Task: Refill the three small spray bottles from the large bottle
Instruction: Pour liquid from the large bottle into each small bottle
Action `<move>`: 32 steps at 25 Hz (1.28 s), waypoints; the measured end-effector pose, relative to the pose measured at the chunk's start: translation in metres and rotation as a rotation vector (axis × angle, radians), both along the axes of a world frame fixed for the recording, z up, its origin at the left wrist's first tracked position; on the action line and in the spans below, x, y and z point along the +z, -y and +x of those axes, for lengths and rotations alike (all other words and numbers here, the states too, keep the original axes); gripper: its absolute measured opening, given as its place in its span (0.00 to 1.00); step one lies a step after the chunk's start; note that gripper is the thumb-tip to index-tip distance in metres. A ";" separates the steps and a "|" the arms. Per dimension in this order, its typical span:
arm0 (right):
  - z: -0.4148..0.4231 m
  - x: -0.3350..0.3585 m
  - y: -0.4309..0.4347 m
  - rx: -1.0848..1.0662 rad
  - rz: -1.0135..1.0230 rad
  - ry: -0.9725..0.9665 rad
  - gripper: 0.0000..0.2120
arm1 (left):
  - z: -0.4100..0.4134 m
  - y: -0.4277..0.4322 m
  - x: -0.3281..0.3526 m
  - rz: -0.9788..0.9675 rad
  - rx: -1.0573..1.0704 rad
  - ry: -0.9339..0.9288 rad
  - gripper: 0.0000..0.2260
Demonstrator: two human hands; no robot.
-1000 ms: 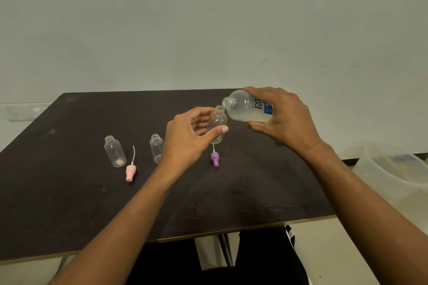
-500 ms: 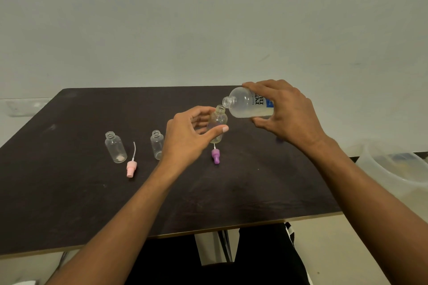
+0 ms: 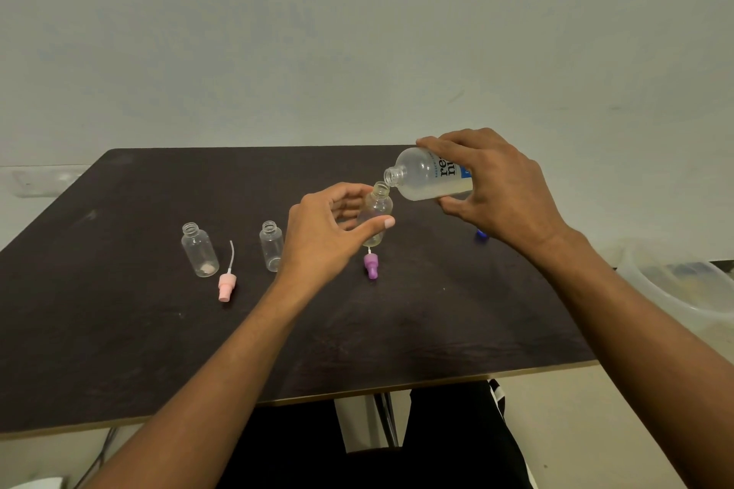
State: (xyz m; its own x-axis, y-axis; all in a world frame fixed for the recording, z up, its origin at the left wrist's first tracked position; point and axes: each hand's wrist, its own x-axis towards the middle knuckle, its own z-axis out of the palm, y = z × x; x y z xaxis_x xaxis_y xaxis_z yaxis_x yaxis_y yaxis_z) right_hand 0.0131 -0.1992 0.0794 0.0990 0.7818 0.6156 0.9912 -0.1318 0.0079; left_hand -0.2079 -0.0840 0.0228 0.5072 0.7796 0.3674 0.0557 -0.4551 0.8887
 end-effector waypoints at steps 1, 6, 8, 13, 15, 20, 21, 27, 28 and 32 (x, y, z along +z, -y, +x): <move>0.000 0.001 0.001 0.000 0.000 0.007 0.36 | 0.000 0.000 0.000 0.000 0.000 0.000 0.24; 0.000 0.004 0.002 -0.003 -0.005 0.038 0.36 | 0.000 0.001 0.000 0.005 0.003 -0.011 0.23; 0.000 0.004 0.003 -0.006 -0.008 0.040 0.36 | 0.000 0.002 0.001 0.002 0.003 -0.010 0.23; 0.001 0.005 0.003 -0.009 -0.009 0.069 0.35 | 0.001 0.002 0.000 0.005 0.006 -0.025 0.24; 0.001 0.005 0.003 -0.014 -0.015 0.072 0.36 | 0.001 0.002 0.000 0.010 0.009 -0.027 0.24; 0.000 0.007 0.003 -0.020 -0.017 0.089 0.36 | 0.000 0.002 0.001 0.018 0.012 -0.034 0.24; 0.000 0.007 0.003 -0.020 -0.016 0.090 0.36 | 0.000 0.002 0.001 0.017 0.012 -0.032 0.24; -0.001 0.007 0.004 -0.022 -0.017 0.089 0.35 | 0.000 0.002 0.001 0.021 0.015 -0.033 0.24; -0.001 0.008 0.004 -0.022 -0.019 0.088 0.35 | 0.000 0.002 0.001 0.023 0.015 -0.035 0.24; -0.002 0.008 0.005 -0.017 -0.024 0.088 0.35 | 0.000 0.003 0.001 0.021 0.012 -0.032 0.23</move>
State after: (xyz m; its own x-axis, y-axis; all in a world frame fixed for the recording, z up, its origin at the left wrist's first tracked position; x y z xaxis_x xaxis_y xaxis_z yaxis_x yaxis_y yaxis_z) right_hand 0.0115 -0.2038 0.0878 0.0584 0.7951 0.6037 0.9842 -0.1471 0.0985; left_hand -0.2076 -0.0868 0.0237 0.5092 0.7783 0.3673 0.0898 -0.4725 0.8767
